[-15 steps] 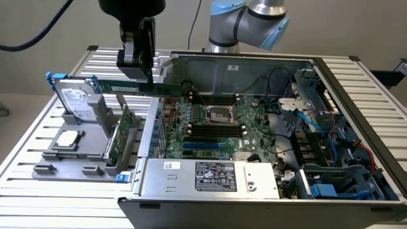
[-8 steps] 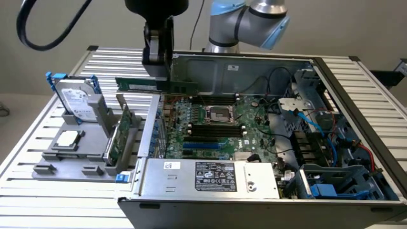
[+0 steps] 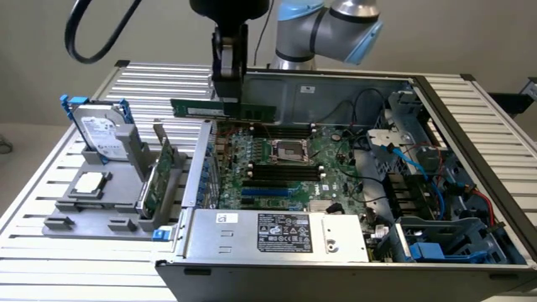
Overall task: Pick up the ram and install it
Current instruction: 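Pick up the ram and move it above insertion slot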
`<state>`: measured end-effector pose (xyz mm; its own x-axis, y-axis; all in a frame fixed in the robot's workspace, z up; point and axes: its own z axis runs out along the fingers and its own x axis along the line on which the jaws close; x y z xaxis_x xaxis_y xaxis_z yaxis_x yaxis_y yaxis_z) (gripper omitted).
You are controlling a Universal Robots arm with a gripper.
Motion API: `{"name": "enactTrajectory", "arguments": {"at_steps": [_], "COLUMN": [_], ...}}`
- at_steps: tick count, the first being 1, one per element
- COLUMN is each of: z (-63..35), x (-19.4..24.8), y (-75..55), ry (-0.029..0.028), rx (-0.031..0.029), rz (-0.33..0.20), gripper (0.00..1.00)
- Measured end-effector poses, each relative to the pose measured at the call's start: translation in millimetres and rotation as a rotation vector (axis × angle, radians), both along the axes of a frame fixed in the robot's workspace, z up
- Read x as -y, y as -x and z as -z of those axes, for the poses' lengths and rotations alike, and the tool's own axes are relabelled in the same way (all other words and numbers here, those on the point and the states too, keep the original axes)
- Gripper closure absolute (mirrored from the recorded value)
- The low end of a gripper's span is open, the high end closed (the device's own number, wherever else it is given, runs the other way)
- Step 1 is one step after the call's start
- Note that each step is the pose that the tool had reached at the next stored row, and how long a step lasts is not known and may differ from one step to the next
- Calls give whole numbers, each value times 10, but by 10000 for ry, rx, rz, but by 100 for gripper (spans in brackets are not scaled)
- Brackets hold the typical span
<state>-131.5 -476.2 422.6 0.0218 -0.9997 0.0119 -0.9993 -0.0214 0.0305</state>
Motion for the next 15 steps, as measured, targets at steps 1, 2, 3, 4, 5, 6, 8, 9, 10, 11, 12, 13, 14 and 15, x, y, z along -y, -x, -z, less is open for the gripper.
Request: {"name": "enactTrajectory", "arguments": {"at_steps": [1,2,3,4,5,6,8,9,10,11,12,13,14,15], "z": [6,12,17,23,28,34,45,51,56,62,67,72,77,81], "x": [-17,-35,-53,-73,-91,-109,-146,-165,-183,-202,-220,-238,-255,-271], "y": [-23,-49,-76,-106,-134,-161,-216,-244,-271,-301,-328,-355,-382,-408], "ry": [9,18,28,38,47,55,72,81,89,99,105,111,114,115], "rx": [3,6,8,11,14,16,22,25,28,31,35,39,43,47], "rz": [-1,-2,-3,-3,-4,-4,-3,-4,-4,-5,-5,-5,-5,-6], "gripper": [86,86,86,86,86,86,86,86,86,86,86,86,86,86]}}
